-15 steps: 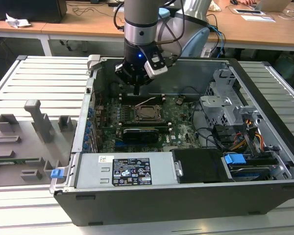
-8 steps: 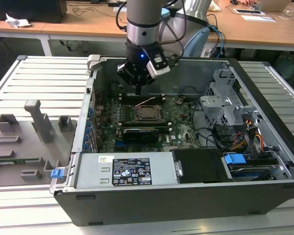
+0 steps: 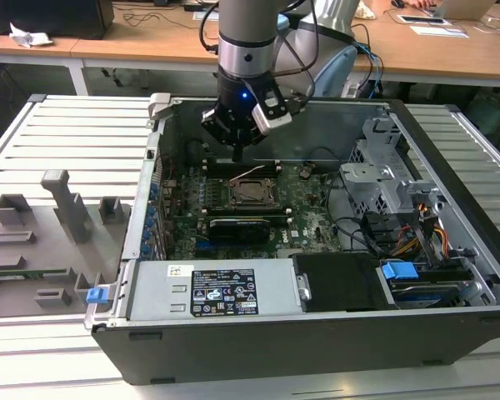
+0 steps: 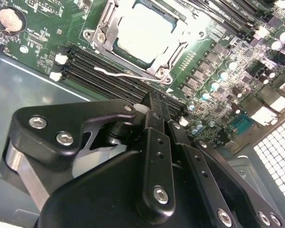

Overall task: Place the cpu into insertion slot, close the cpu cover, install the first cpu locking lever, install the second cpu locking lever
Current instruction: 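Install the first cpu locking lever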

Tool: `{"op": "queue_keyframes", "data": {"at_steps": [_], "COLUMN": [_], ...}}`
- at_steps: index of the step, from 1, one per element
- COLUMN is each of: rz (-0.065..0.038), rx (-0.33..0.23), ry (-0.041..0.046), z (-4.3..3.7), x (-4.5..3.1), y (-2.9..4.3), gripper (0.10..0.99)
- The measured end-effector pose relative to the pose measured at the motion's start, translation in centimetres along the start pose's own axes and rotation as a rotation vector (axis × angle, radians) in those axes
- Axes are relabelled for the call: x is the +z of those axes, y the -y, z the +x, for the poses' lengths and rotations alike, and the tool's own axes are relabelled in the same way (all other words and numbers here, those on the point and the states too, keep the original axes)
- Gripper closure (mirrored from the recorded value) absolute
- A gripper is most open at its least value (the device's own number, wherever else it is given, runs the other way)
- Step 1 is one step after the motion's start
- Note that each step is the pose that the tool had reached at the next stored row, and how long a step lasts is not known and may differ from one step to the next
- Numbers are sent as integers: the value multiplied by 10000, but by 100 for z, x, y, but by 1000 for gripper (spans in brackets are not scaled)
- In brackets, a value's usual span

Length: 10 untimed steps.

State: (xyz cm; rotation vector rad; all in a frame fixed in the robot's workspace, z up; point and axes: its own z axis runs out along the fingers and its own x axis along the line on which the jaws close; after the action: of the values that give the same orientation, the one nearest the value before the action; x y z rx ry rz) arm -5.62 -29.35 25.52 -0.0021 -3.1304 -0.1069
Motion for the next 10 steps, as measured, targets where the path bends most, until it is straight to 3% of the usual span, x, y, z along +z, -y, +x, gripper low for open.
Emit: {"op": "queue_keyframes", "data": {"at_steps": [4,5,7,8,10], "rz": [2,-37,-383,-508,-511], "rx": [-2,-1,-4,-17,-112], "ry": [-1,-2,0,7,160], "z": [-68,-68,-68,-68,-68], "x": [20,21,21,21,23], "y": [2,5,16,21,23], "gripper": [980,980,980,980,980]}}
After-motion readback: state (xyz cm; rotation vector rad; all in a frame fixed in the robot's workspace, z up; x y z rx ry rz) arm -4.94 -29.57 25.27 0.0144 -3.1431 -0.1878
